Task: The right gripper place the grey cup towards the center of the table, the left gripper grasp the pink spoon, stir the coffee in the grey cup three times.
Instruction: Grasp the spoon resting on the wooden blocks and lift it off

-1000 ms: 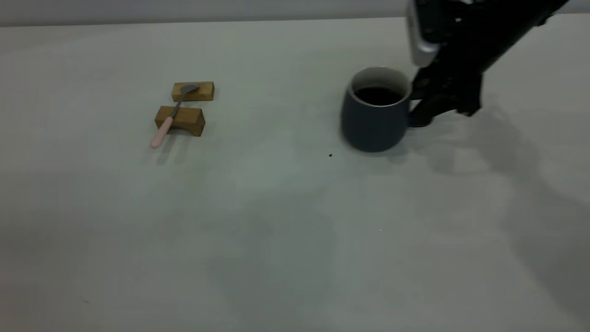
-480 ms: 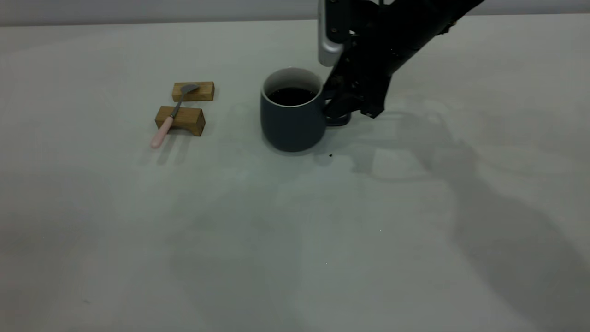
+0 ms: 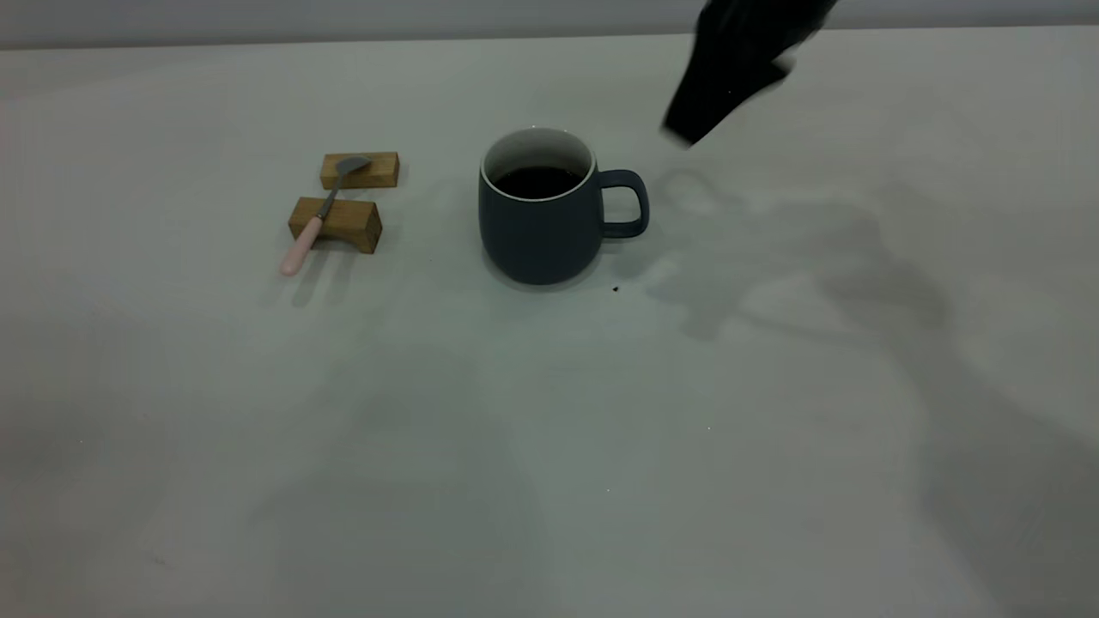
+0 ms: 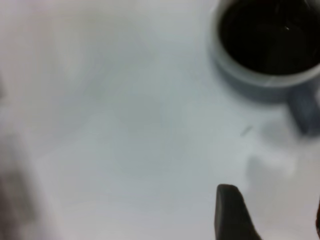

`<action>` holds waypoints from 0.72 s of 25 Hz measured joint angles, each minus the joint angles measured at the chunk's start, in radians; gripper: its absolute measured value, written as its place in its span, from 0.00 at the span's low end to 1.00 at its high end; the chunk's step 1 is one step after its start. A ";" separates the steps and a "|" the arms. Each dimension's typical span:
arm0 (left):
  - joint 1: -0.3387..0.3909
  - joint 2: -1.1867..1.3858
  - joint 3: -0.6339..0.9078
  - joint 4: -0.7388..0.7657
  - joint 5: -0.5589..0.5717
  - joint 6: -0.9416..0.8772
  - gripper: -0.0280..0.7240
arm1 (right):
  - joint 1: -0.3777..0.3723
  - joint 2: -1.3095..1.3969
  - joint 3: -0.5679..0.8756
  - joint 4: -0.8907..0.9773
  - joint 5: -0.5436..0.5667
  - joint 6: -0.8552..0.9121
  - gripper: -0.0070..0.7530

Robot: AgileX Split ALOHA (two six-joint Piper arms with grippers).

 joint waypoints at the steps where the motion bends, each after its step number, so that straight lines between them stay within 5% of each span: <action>1: 0.000 0.000 0.000 0.000 0.000 0.000 0.71 | -0.001 -0.045 0.000 -0.028 0.070 0.122 0.59; 9: 0.000 0.000 0.000 0.000 0.000 0.000 0.71 | -0.001 -0.390 0.000 -0.205 0.198 0.922 0.59; 14: 0.000 0.000 0.000 0.000 0.000 0.000 0.71 | -0.005 -0.643 0.083 -0.353 0.209 1.050 0.59; 18: 0.000 0.000 0.000 0.000 0.000 0.000 0.71 | -0.038 -0.879 0.301 -0.406 0.219 1.076 0.59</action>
